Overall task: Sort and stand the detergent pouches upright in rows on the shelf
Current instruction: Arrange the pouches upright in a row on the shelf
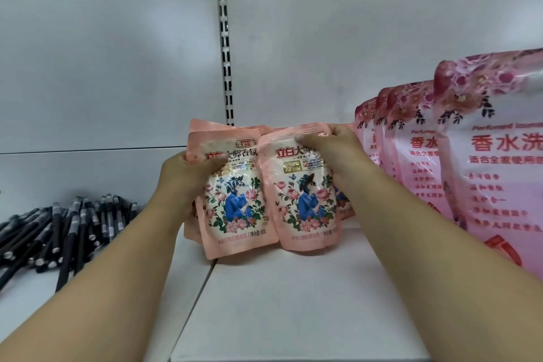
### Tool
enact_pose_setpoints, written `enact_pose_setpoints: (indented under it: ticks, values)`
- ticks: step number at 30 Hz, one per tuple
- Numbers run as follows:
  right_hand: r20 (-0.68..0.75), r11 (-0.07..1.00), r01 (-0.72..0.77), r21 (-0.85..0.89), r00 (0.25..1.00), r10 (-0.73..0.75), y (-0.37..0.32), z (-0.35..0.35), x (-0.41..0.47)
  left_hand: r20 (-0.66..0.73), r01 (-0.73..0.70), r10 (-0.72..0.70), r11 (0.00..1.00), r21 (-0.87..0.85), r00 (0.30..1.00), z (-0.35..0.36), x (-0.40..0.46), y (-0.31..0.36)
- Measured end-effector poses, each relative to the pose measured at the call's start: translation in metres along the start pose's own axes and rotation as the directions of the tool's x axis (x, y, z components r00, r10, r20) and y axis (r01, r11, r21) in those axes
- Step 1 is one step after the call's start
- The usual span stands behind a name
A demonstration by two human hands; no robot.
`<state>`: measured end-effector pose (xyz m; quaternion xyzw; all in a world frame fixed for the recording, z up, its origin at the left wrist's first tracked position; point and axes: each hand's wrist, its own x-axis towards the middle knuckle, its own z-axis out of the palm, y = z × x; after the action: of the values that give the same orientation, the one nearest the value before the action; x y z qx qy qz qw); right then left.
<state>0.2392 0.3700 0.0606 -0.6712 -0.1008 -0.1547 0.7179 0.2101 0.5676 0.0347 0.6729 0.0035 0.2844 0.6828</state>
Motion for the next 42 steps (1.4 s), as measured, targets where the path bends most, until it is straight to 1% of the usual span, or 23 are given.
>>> enact_pose_setpoints:
  ticks: [3,5,6,7,9,10,11,12,14,17,19,22,24,26,28,29,30,33,35,38,39,42]
  values:
    - [-0.065,0.986,0.101,-0.134,0.992,-0.110,-0.001,-0.006,-0.002,-0.035,-0.006,0.006,1.000,-0.008,0.999,-0.003,-0.002,0.001]
    - [-0.076,0.936,0.186,-0.299,0.973,-0.217,-0.002,-0.004,-0.006,-0.055,-0.019,0.018,1.000,-0.007,0.998,-0.005,-0.003,0.003]
    - [-0.068,0.878,0.226,-0.423,0.958,-0.279,-0.004,-0.002,-0.007,-0.072,-0.023,0.022,1.000,-0.012,0.997,-0.006,-0.002,0.004]
    - [-0.035,0.793,0.254,-0.554,0.944,-0.327,-0.005,0.000,-0.009,-0.093,-0.025,0.022,0.999,-0.028,0.995,-0.008,-0.002,0.006]
    - [0.079,0.580,0.286,-0.762,0.931,-0.355,-0.006,0.003,-0.011,-0.138,-0.030,0.020,0.997,-0.071,0.990,-0.011,-0.002,0.009]
    - [0.134,0.481,0.300,-0.824,0.927,-0.350,-0.006,0.003,-0.011,-0.157,-0.036,0.022,0.996,-0.086,0.987,-0.013,-0.002,0.010]
    - [0.170,0.409,0.311,-0.858,0.923,-0.346,-0.008,0.003,-0.012,-0.173,-0.042,0.024,0.994,-0.102,0.985,-0.014,-0.002,0.011]
    - [0.181,0.371,0.317,-0.873,0.916,-0.358,-0.009,0.002,-0.012,-0.187,-0.048,0.024,0.991,-0.123,0.982,-0.016,-0.002,0.012]
    - [0.173,0.336,0.329,-0.883,0.891,-0.419,-0.012,0.000,-0.010,-0.212,-0.055,0.018,0.984,-0.168,0.977,-0.018,-0.002,0.014]
    - [0.170,0.230,0.322,-0.918,0.847,-0.504,-0.014,-0.003,-0.008,-0.265,-0.091,0.039,0.978,-0.186,0.964,-0.019,0.000,0.015]
    - [0.158,0.222,0.311,-0.924,0.840,-0.519,-0.012,-0.004,-0.006,-0.289,-0.103,0.048,0.979,-0.176,0.956,-0.021,0.001,0.015]
    - [0.144,0.289,0.330,-0.899,0.844,-0.516,-0.011,-0.008,-0.004,-0.294,-0.103,0.048,0.979,-0.174,0.955,-0.021,0.002,0.014]
    - [0.143,0.295,0.334,-0.895,0.842,-0.521,-0.011,-0.012,-0.003,-0.291,-0.110,0.050,0.975,-0.193,0.955,-0.021,0.002,0.014]
    - [0.157,0.246,0.321,-0.914,0.842,-0.516,-0.011,-0.015,-0.002,-0.295,-0.112,0.053,0.976,-0.186,0.954,-0.021,0.002,0.014]
    - [0.188,0.153,0.296,-0.943,0.850,-0.492,-0.011,-0.014,-0.003,-0.288,-0.113,0.056,0.976,-0.186,0.956,-0.021,0.002,0.014]
    - [0.201,0.126,0.293,-0.948,0.855,-0.478,-0.012,-0.012,-0.004,-0.284,-0.112,0.056,0.976,-0.188,0.957,-0.021,0.002,0.014]
    - [0.210,0.129,0.302,-0.945,0.858,-0.469,-0.012,-0.008,-0.004,-0.280,-0.112,0.056,0.976,-0.187,0.958,-0.021,0.003,0.014]
    - [0.192,0.245,0.338,-0.909,0.860,-0.473,-0.009,-0.002,-0.007,-0.280,-0.116,0.063,0.977,-0.178,0.958,-0.020,0.003,0.015]
    - [0.167,0.271,0.311,-0.911,0.880,-0.445,-0.003,-0.006,-0.007,-0.281,-0.109,0.058,0.980,-0.168,0.958,-0.021,0.003,0.014]
    - [0.080,0.344,0.240,-0.908,0.905,-0.419,-0.001,-0.014,-0.006,-0.277,-0.094,0.048,0.984,-0.154,0.960,-0.021,0.005,0.011]
    - [0.077,0.341,0.236,-0.910,0.904,-0.420,-0.003,-0.014,-0.005,-0.274,-0.091,0.047,0.984,-0.152,0.961,-0.020,0.004,0.012]
    - [0.133,0.247,0.262,-0.933,0.889,-0.438,-0.008,-0.012,-0.002,-0.269,-0.098,0.054,0.984,-0.152,0.962,-0.019,0.005,0.013]
